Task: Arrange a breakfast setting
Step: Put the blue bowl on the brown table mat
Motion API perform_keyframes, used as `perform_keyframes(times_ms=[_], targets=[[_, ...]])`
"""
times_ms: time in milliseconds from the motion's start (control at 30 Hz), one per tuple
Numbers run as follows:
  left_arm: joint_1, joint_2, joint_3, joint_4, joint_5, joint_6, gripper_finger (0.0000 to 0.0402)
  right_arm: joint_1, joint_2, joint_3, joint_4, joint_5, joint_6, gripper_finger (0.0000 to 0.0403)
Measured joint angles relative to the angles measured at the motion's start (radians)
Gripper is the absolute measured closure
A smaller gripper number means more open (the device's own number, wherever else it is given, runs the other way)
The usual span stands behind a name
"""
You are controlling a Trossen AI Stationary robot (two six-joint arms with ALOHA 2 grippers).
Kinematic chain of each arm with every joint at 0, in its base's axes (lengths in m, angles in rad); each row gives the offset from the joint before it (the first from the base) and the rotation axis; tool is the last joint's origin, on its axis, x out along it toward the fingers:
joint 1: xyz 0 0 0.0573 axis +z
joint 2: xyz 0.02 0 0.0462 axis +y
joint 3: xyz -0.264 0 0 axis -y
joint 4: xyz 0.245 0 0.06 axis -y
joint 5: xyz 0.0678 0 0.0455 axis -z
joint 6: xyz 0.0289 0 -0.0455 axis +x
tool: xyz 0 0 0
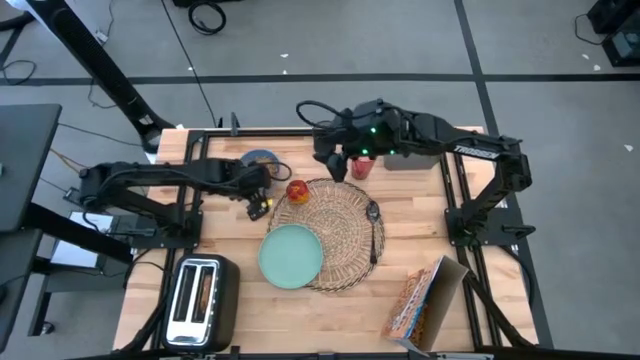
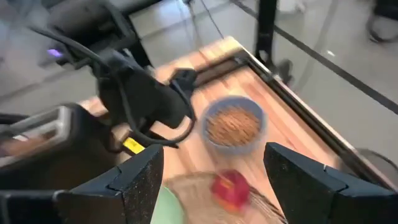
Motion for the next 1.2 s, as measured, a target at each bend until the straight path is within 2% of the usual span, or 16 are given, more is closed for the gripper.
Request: perform_keyframes(times_ms=[400, 800, 1200], targets=[[0.131, 0.109, -0.041, 0.133, 0.076, 0.286, 0.0088, -0.023, 0.002, 0.000, -0.068, -0.005, -0.068, 0.0137], [0.243, 0.124, -0.066, 0.260, 0.194, 0.470, 0.0148, -0.015, 0.003, 0.000, -0.106, -0.051, -0.054, 0.0143], [0.263, 0.143, -0.160, 0.325, 0.199, 0.613, 0.0194, 0.029, 0.002, 0.000, -0.114, -0.054, -0.050, 0.0145]])
